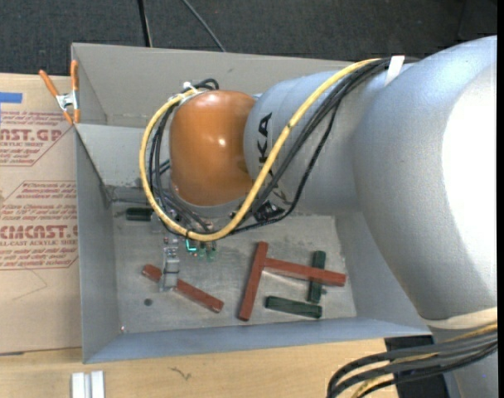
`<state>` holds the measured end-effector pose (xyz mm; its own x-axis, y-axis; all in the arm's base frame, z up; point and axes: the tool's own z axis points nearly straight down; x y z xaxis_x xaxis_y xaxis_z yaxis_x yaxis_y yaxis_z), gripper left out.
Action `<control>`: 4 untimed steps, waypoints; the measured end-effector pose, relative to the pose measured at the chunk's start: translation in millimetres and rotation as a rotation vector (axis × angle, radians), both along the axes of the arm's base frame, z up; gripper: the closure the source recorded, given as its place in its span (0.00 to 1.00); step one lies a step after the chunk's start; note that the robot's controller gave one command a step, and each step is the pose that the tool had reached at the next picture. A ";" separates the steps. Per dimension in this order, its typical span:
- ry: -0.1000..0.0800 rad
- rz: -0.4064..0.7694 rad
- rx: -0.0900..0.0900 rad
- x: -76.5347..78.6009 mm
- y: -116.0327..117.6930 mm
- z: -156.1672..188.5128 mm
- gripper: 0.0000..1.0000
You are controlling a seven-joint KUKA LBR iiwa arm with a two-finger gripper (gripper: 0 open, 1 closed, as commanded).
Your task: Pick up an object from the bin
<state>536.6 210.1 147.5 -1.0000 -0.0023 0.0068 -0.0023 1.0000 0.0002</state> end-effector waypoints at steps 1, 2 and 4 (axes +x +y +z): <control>0.003 -0.106 -0.003 -37.2 -18.5 -82.4 0.00; -0.006 -0.358 -0.001 -51.0 -19.5 -47.6 0.00; -0.003 -0.792 -0.005 -55.0 -38.8 -79.0 0.00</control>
Offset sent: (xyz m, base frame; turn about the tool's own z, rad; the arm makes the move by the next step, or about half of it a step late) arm -0.0338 -0.0177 -0.0775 0.1045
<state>481.6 171.4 68.4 -0.7038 0.7104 0.0026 0.7103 0.7038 -0.0032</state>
